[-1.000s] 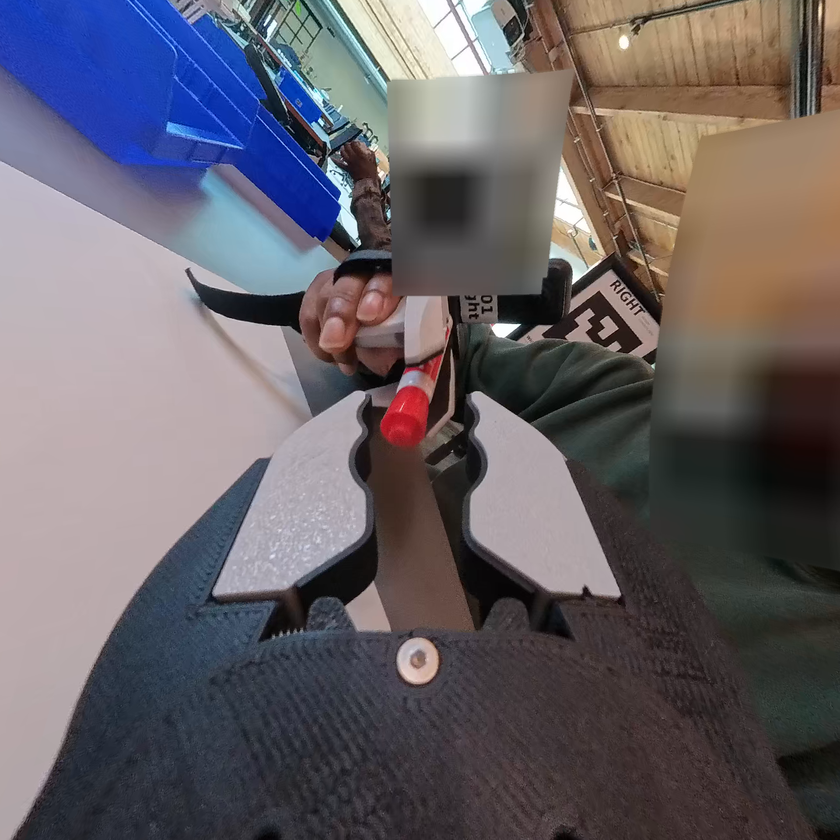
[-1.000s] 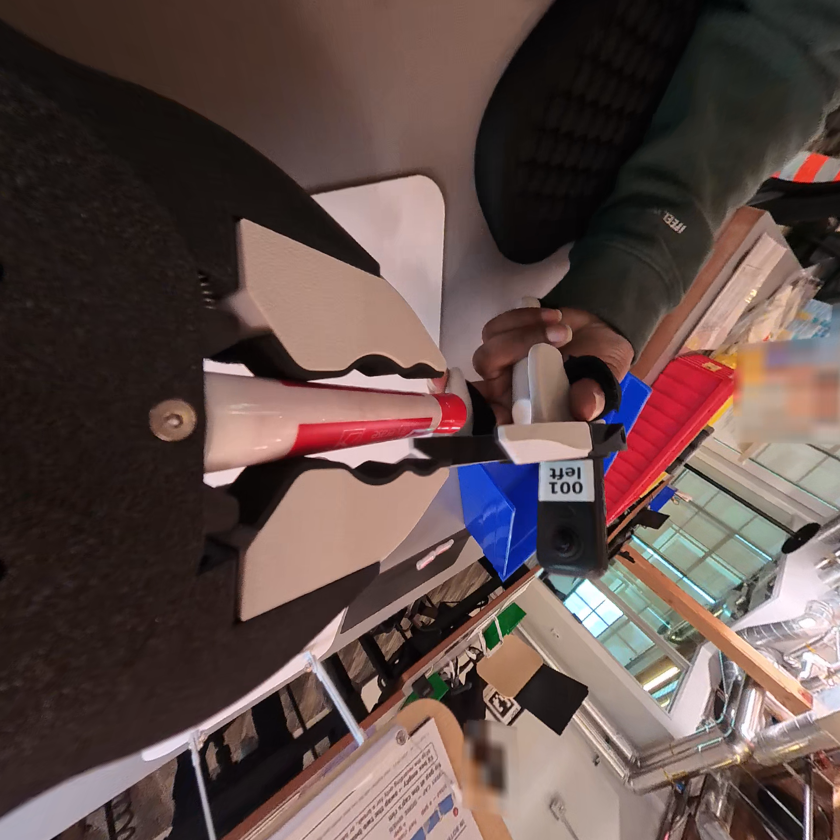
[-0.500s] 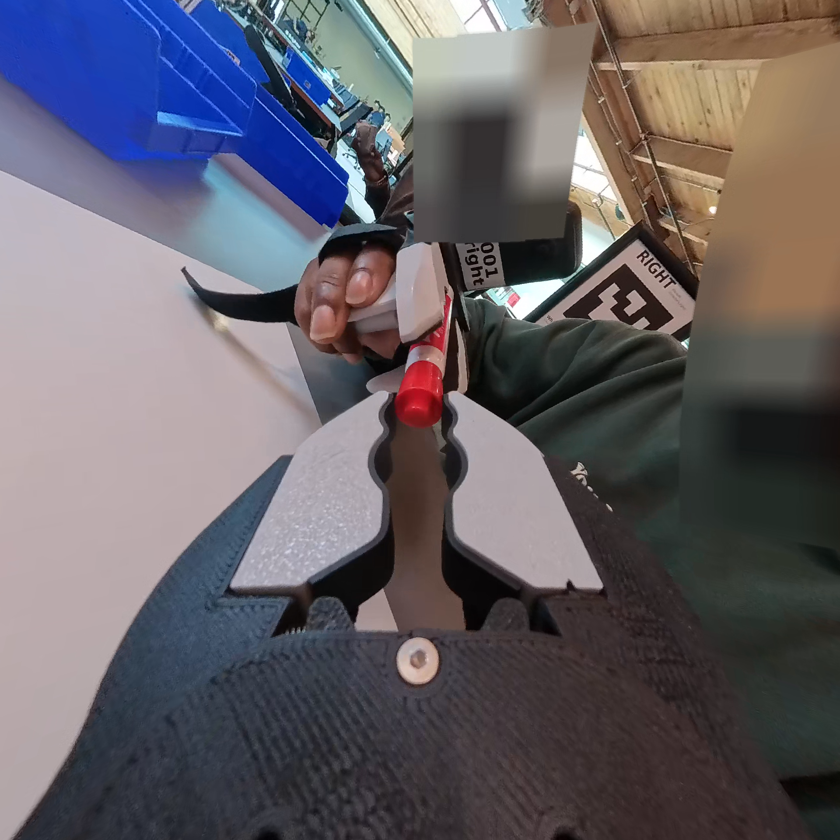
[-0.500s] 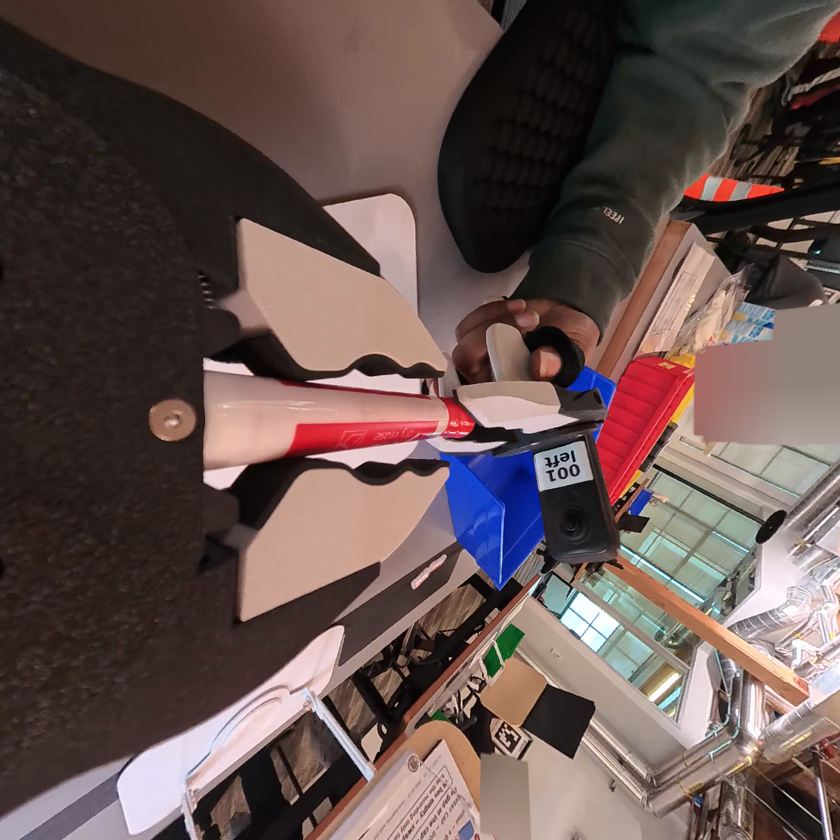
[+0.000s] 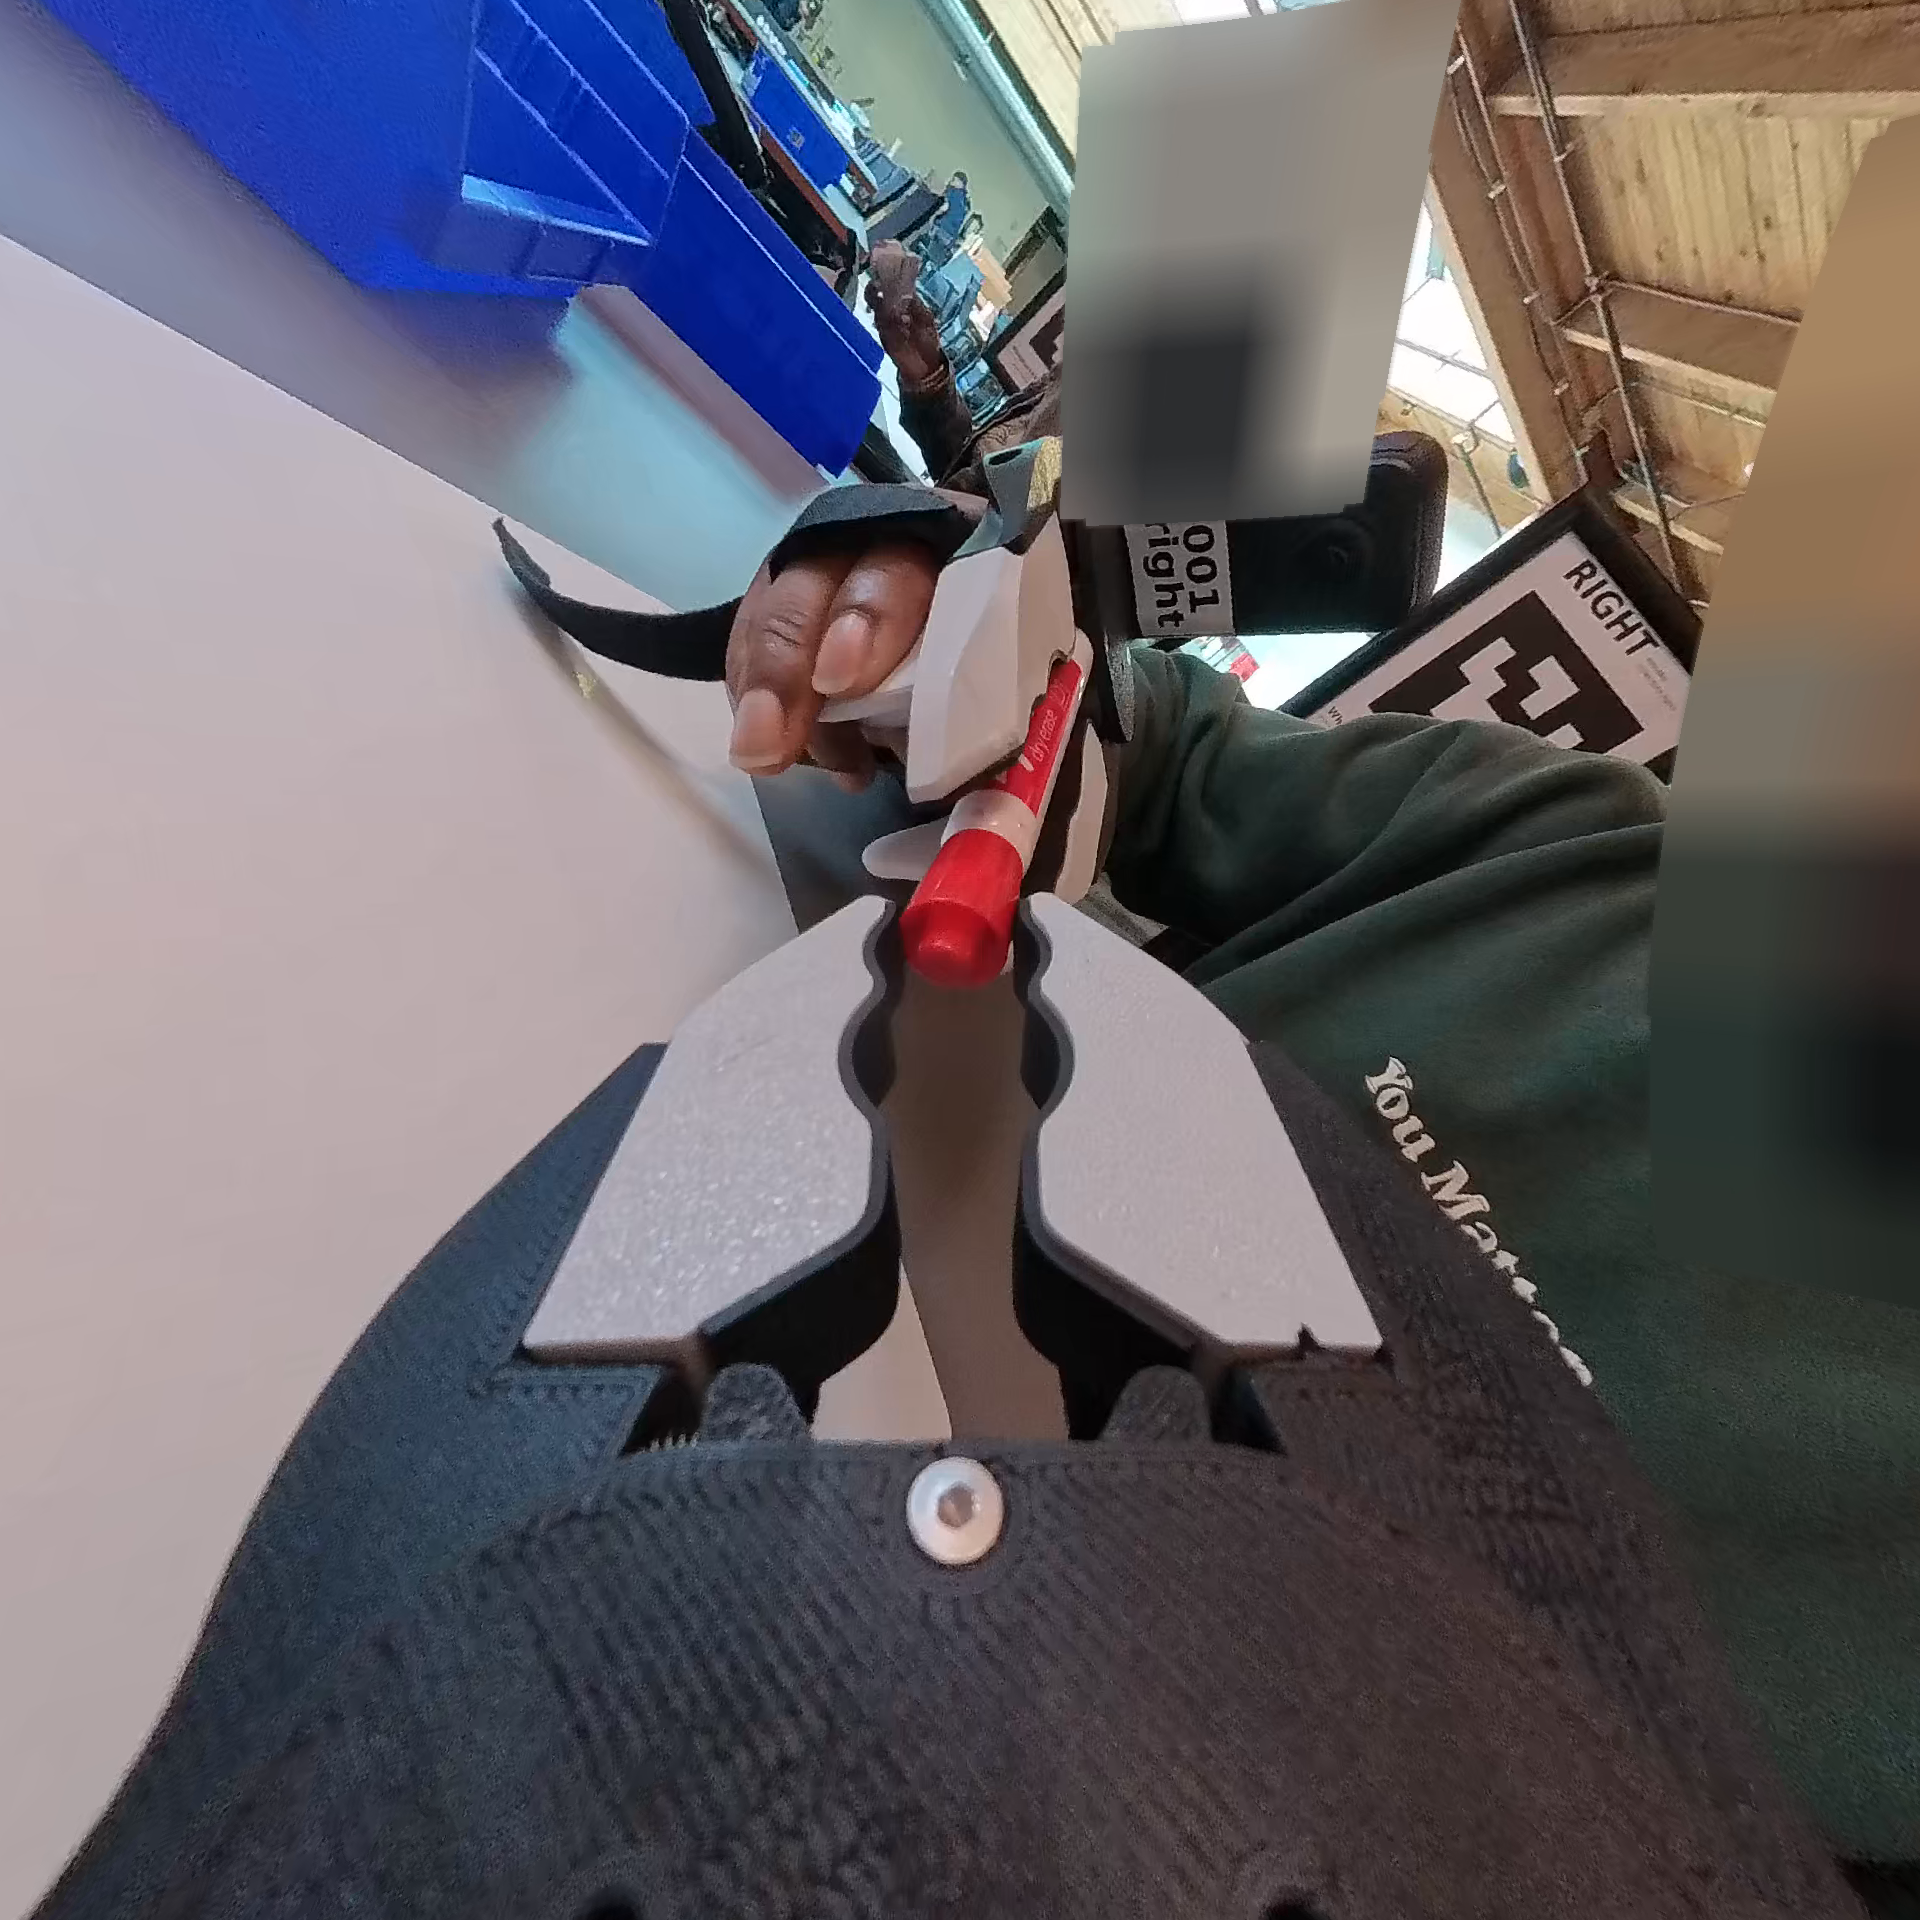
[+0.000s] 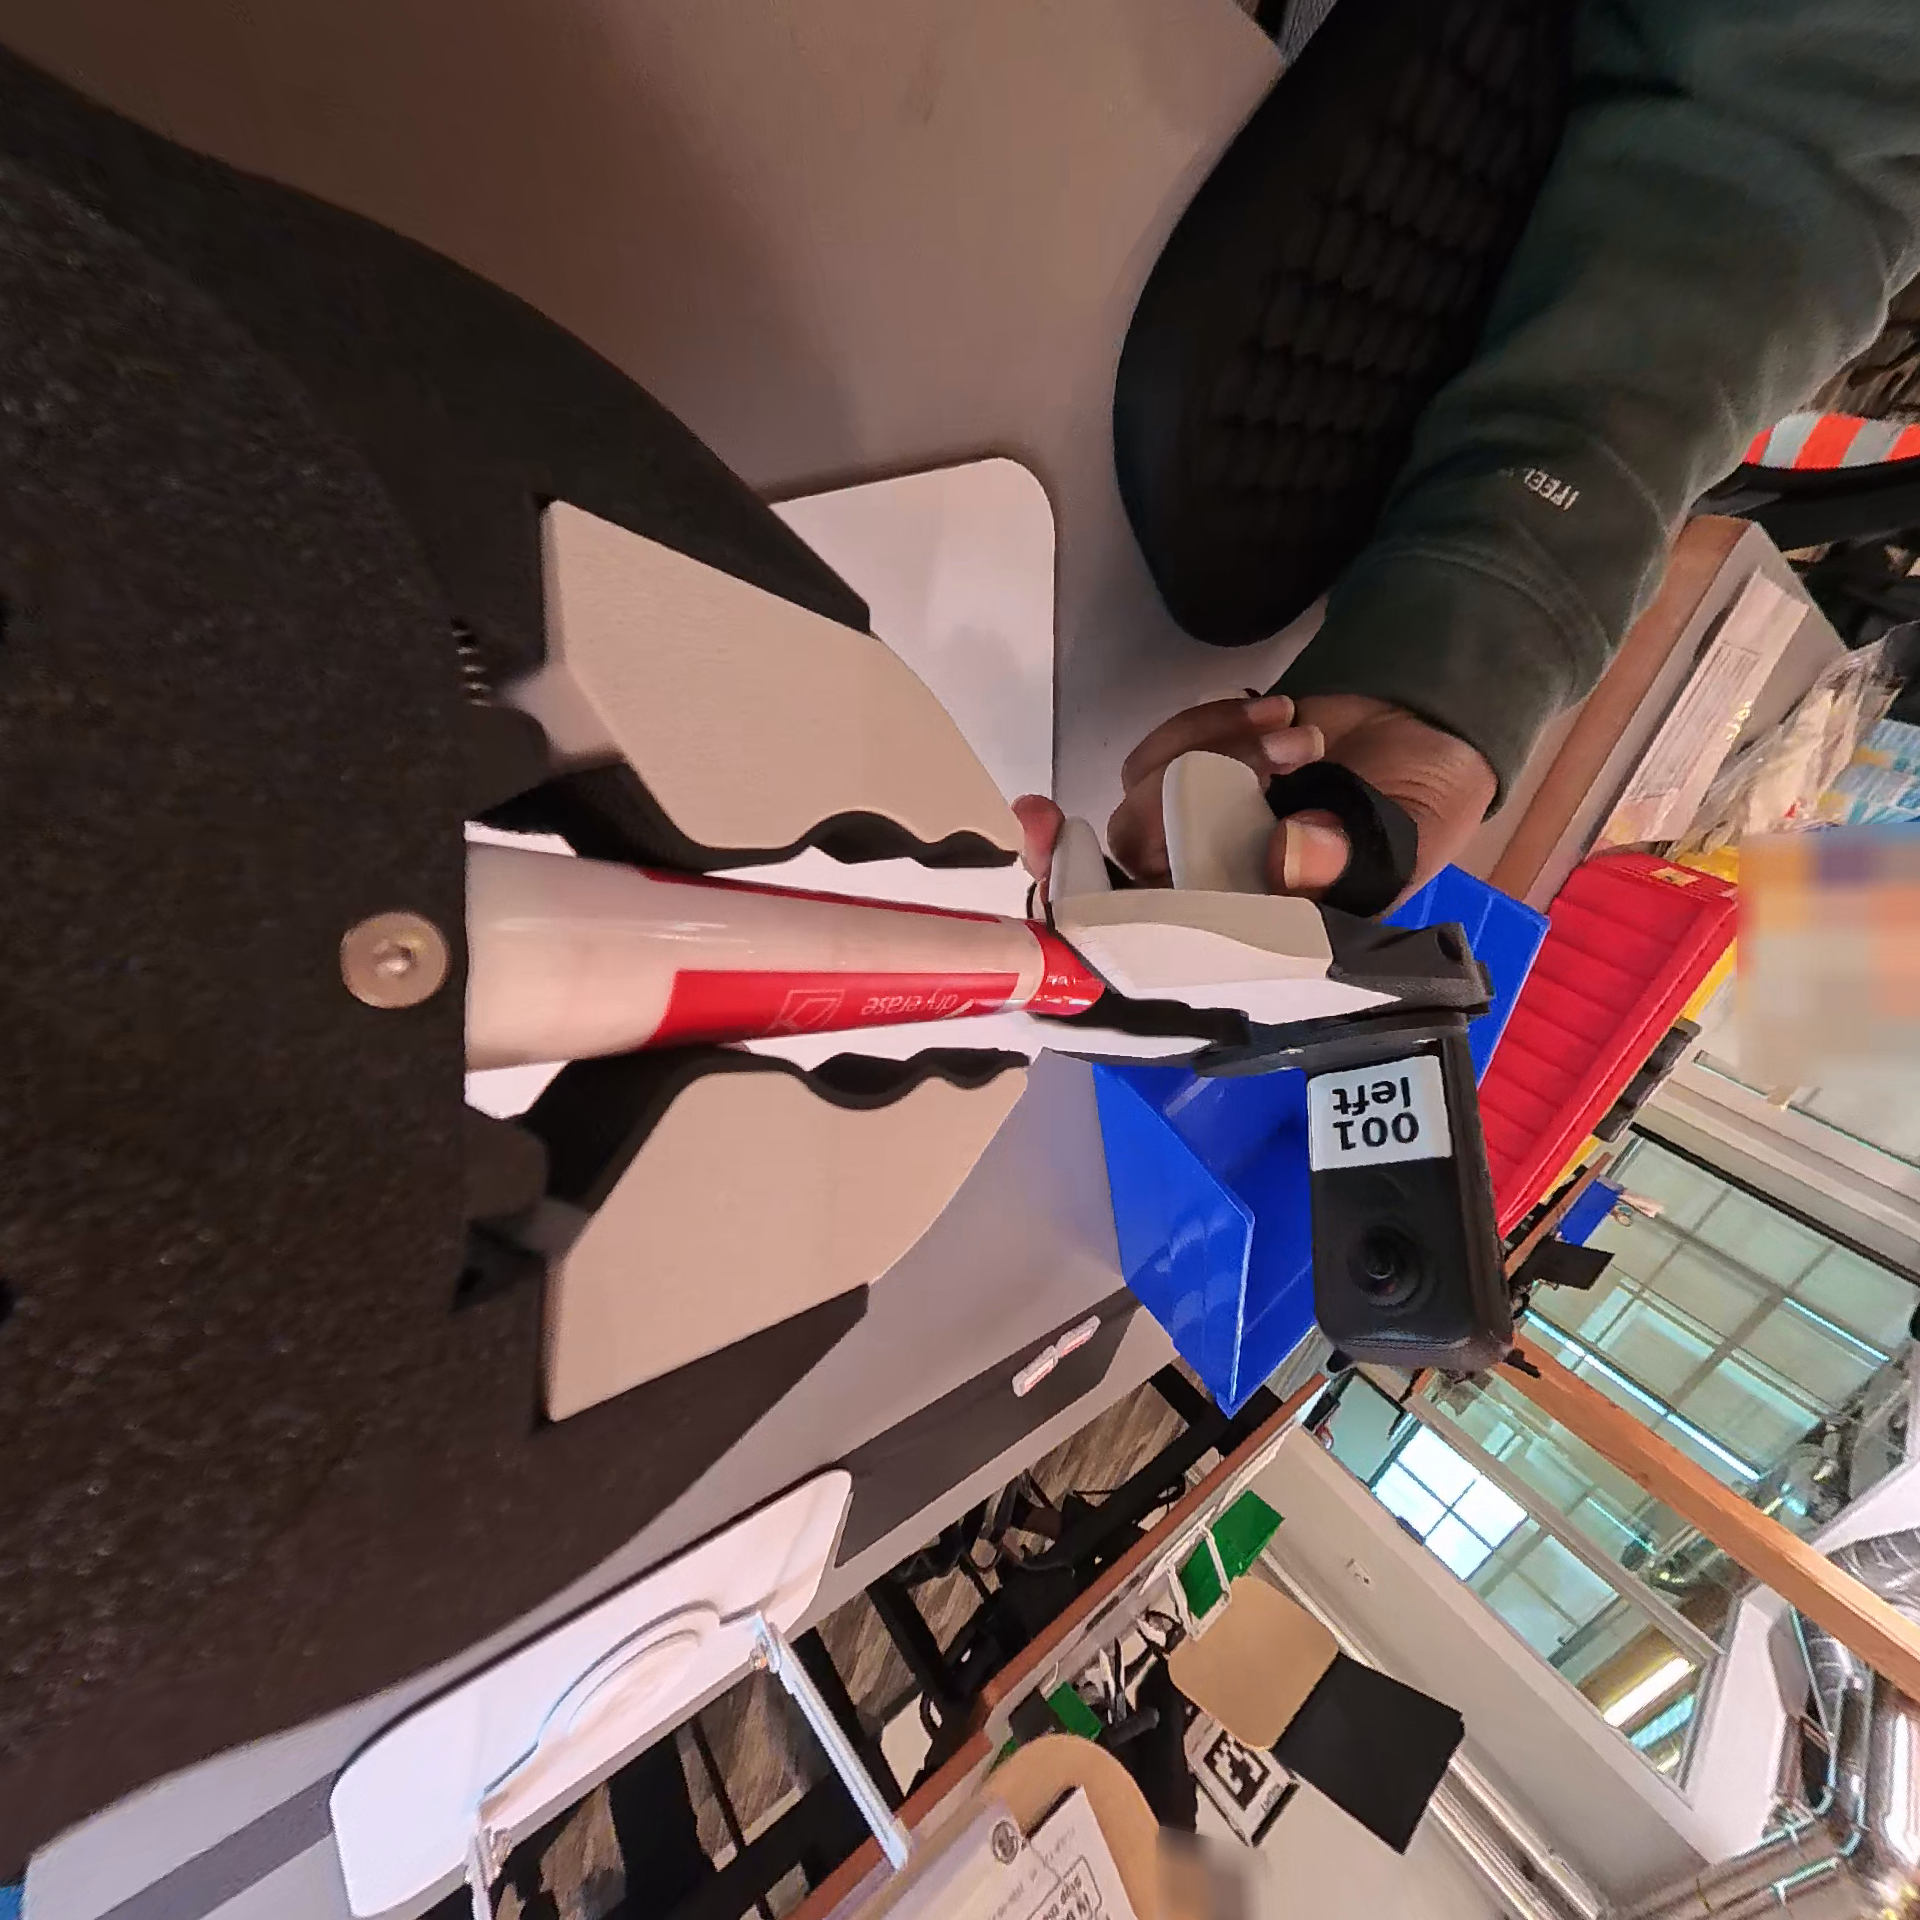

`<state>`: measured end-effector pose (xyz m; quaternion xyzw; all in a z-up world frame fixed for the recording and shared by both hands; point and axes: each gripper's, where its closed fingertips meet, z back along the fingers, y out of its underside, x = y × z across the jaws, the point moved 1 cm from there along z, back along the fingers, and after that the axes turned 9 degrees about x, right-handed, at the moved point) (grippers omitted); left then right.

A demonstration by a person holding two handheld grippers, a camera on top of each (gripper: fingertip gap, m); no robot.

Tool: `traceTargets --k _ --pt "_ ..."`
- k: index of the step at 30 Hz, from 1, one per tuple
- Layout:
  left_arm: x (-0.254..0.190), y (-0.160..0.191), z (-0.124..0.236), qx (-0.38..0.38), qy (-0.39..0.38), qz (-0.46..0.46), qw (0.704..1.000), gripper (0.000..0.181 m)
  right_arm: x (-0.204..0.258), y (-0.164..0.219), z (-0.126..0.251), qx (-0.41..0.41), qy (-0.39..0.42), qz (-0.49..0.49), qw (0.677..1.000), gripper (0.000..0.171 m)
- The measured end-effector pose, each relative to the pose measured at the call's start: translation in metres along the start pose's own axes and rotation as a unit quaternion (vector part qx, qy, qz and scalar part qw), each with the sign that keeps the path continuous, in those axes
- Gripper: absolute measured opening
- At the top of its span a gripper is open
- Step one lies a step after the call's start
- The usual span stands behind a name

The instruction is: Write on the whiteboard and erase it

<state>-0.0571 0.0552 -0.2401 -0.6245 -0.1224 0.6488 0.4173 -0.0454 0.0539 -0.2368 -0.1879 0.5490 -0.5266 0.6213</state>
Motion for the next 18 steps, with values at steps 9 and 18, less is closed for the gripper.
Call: traceTargets --k 9,18 --pt "-0.001 -0.005 0.002 -0.021 -0.006 -0.011 1.000 0.021 -0.004 -0.001 0.000 0.010 0.017 -0.005 1.000 0.033" --pt "0.001 -0.013 0.007 -0.064 0.017 -0.006 0.998 0.020 -0.012 0.000 -0.001 0.018 0.026 -0.024 0.999 0.032"
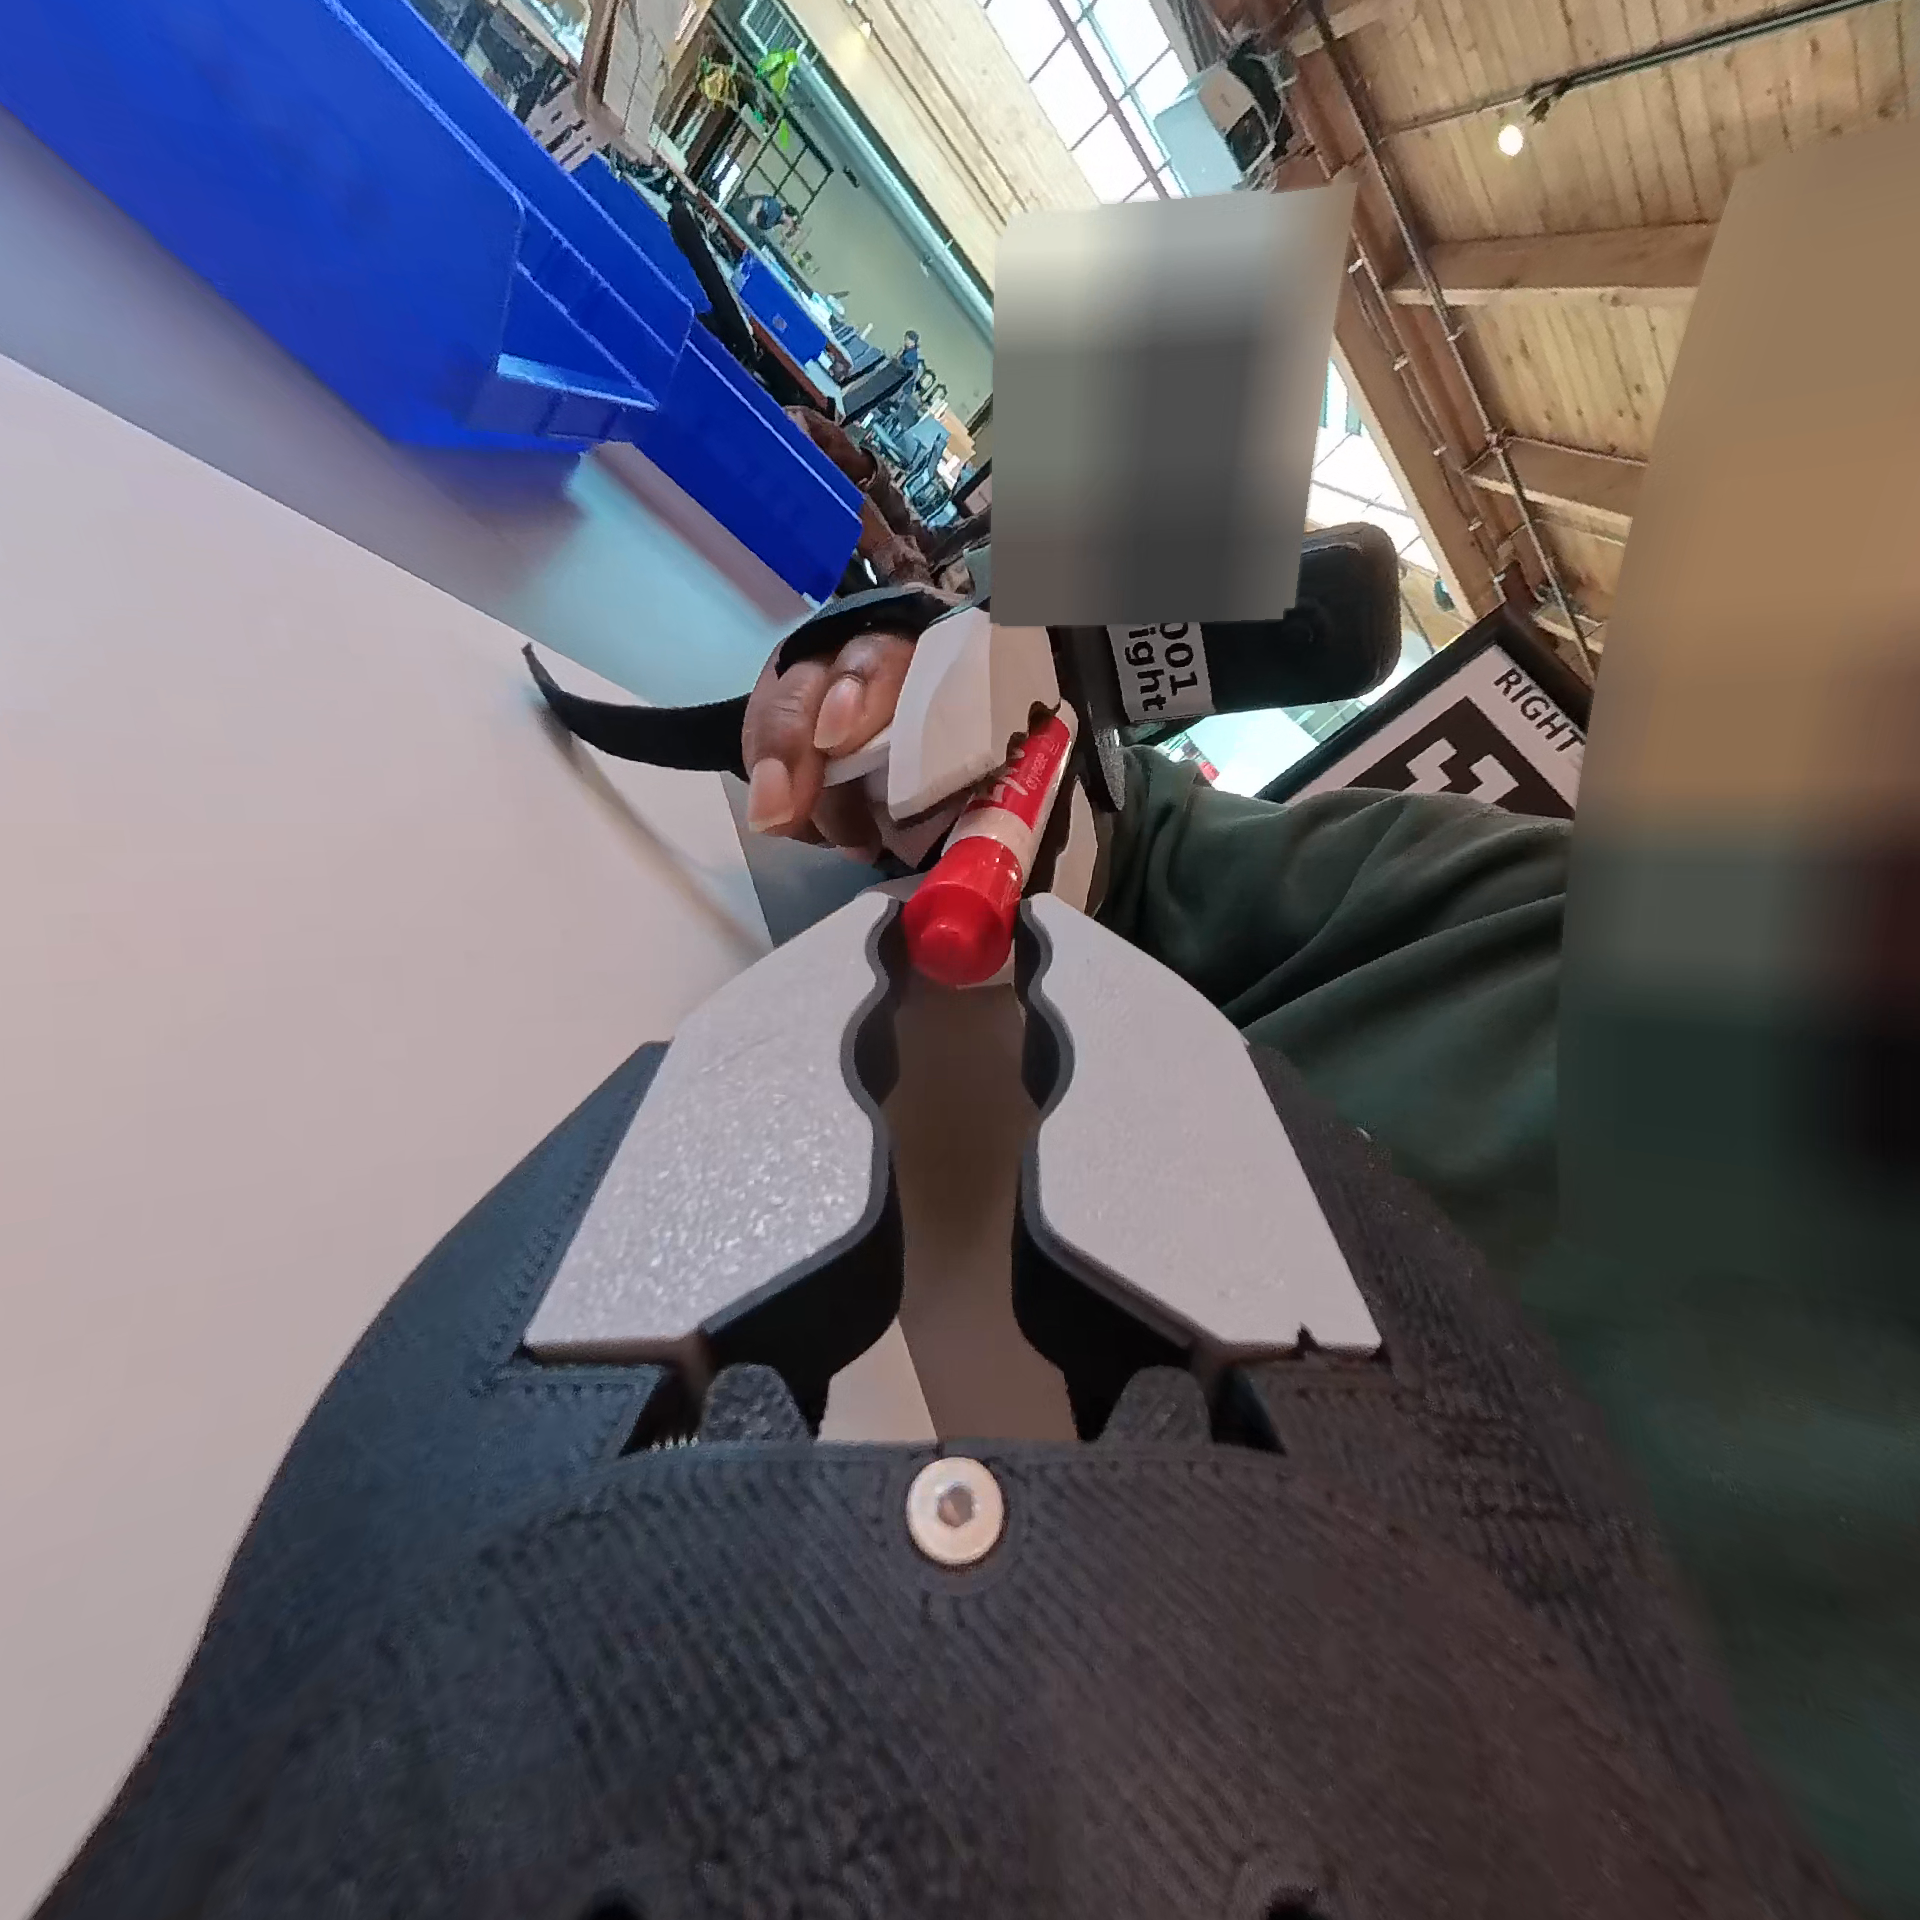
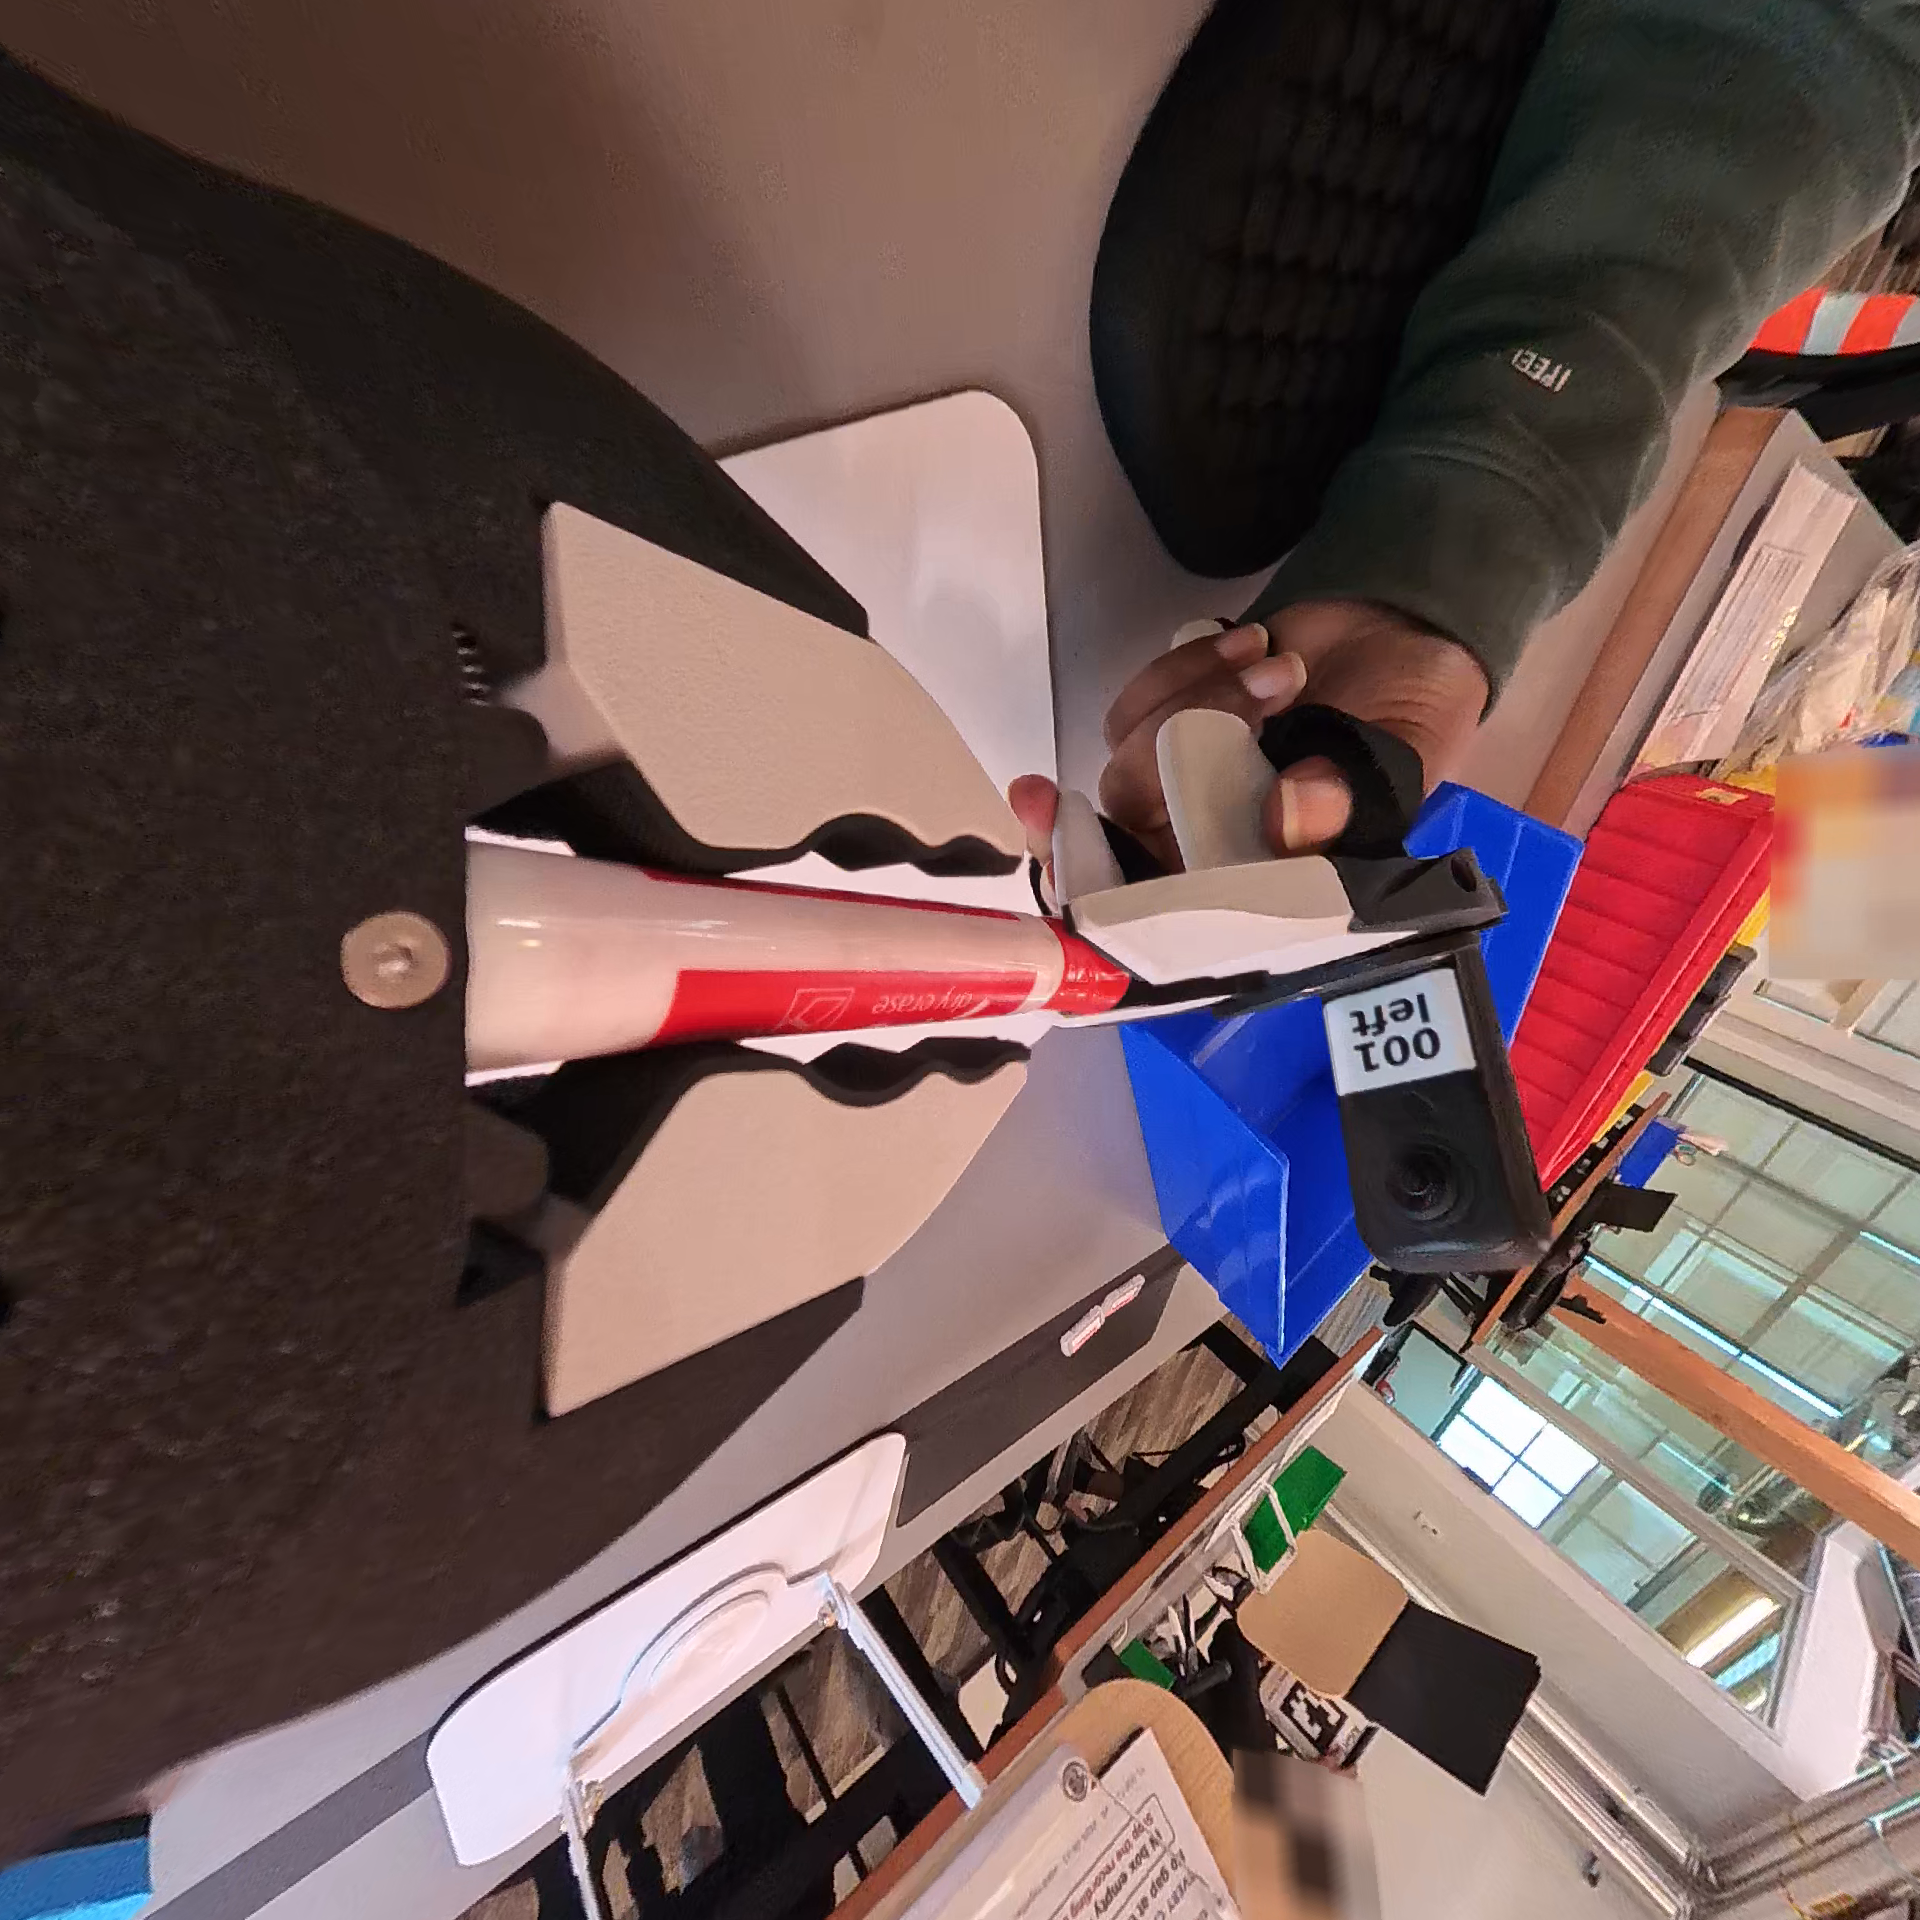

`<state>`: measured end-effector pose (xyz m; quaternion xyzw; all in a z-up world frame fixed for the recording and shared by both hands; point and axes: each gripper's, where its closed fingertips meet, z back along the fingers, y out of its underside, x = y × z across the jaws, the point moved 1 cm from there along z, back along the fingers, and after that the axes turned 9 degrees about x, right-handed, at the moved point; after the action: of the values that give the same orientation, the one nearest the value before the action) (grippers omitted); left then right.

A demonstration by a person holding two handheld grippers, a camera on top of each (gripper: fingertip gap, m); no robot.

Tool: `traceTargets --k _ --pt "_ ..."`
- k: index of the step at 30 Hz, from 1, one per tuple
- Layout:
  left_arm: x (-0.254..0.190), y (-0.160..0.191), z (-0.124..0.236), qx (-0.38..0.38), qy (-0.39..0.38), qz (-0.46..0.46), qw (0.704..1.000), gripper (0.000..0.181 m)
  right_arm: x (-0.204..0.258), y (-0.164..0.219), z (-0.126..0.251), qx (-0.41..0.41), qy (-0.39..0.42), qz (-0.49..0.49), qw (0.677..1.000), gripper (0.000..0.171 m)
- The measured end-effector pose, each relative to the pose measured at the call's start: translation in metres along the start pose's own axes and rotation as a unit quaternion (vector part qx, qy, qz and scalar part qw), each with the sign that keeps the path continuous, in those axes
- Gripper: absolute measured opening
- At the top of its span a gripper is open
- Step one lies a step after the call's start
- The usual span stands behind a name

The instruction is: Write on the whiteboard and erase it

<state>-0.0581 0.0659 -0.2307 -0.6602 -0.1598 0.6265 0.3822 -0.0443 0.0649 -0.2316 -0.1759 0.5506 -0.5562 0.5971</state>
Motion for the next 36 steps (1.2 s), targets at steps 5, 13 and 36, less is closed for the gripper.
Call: traceTargets --k 5,13,36 --pt "-0.002 -0.005 0.002 -0.017 0.029 0.007 0.999 0.019 -0.006 -0.005 0.001 0.005 0.006 0.008 1.000 0.031" --pt "-0.001 -0.013 0.006 -0.031 0.031 -0.003 0.999 0.018 -0.014 -0.005 -0.001 -0.005 -0.030 -0.040 0.999 0.031" --pt "0.031 -0.010 0.076 -0.072 -0.148 -0.113 0.980 0.019 -0.054 0.047 0.014 0.042 -0.079 -0.206 0.975 0.033"
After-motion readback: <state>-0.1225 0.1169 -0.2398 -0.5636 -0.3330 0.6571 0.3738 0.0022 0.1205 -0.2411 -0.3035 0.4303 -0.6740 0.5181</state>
